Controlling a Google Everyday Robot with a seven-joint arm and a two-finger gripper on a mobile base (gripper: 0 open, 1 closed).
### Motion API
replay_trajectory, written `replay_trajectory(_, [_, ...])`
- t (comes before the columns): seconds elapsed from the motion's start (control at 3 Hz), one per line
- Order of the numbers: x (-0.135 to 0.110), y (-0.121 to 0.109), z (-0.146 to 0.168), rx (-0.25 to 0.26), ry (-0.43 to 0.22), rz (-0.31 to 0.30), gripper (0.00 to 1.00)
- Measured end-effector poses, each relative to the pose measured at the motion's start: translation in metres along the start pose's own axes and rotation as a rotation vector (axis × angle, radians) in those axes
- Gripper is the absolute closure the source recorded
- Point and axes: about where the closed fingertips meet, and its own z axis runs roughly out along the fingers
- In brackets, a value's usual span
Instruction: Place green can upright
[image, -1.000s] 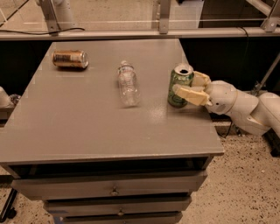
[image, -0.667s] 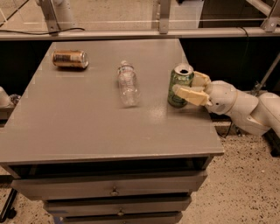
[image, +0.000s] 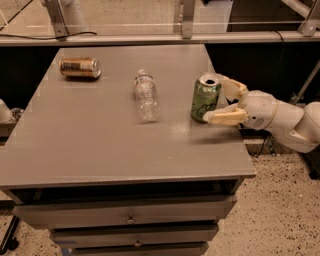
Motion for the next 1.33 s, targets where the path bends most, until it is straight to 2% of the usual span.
replay_trajectory(0.33, [-0.017, 0.001, -0.015, 0.015, 0.049, -0.030, 0.00])
replay_trajectory(0.67, [-0.058, 0.006, -0.044, 0.080, 0.108, -0.099, 0.00])
replay_trajectory(1.0, [-0.139, 0.015, -0.085, 0.180, 0.164, -0.240, 0.00])
replay_trajectory(1.33, [-0.139, 0.015, -0.085, 0.180, 0.164, -0.240, 0.00])
